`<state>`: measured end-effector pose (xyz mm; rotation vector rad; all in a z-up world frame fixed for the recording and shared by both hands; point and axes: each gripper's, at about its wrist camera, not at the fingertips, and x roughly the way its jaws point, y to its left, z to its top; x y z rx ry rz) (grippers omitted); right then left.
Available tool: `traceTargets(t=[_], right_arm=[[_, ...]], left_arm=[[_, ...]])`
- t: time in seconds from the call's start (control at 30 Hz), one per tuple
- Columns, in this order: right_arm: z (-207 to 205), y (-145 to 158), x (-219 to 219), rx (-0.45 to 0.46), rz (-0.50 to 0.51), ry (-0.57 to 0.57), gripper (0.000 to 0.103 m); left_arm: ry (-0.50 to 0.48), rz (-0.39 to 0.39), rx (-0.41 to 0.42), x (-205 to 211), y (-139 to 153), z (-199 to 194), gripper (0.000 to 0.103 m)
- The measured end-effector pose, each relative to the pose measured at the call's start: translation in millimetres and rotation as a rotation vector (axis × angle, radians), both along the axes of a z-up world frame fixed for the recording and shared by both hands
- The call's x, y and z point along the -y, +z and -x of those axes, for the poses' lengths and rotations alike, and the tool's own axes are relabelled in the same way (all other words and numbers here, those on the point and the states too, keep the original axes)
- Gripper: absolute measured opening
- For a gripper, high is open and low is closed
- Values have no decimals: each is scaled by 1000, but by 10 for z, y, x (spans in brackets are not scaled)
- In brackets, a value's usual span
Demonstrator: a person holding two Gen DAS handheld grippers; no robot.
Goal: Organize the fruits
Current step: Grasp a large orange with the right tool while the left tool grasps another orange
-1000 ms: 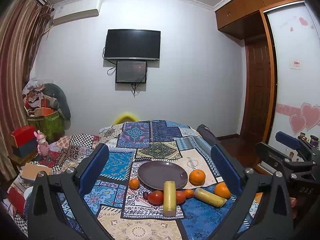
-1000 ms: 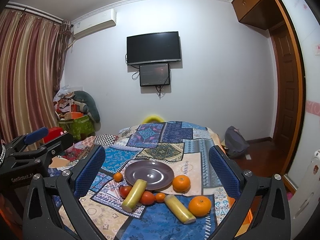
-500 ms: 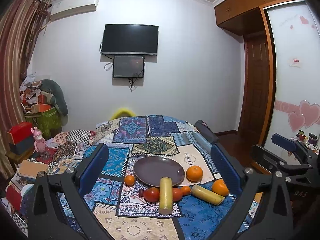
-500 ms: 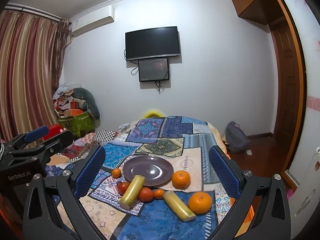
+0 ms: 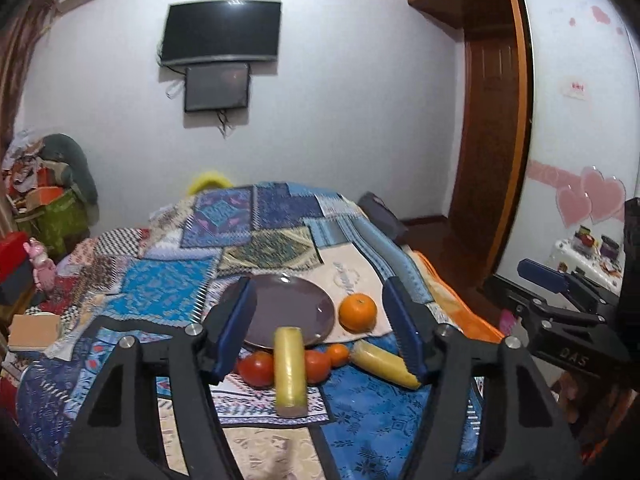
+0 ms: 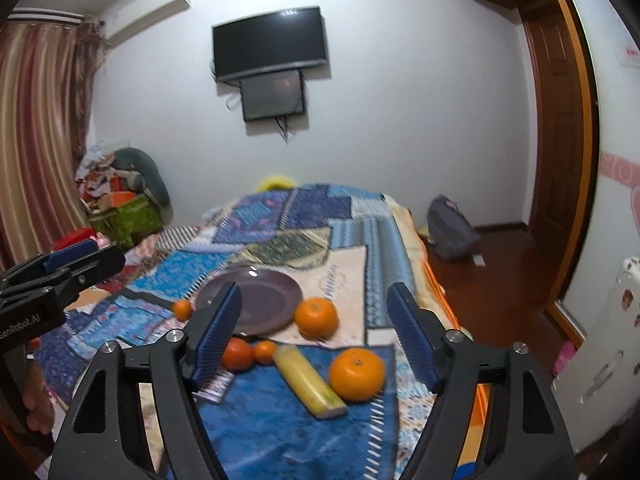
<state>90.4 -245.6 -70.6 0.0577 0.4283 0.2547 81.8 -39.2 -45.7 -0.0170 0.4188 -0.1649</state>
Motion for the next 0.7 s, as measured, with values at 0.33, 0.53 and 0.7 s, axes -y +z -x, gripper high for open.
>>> traceTargets(t=[0.33, 0.53, 0.7], right_arm=[[-406, -338, 163, -142, 37, -2, 58], [-656, -582, 191, -257, 18, 35, 58], [-751, -763, 190, -327, 3, 37, 58]], left_arm=[[-75, -32, -138, 298, -346, -607, 64], [-120, -77, -208, 476, -544, -1036, 64], [-146, -107, -276, 583, -733, -1320, 65]])
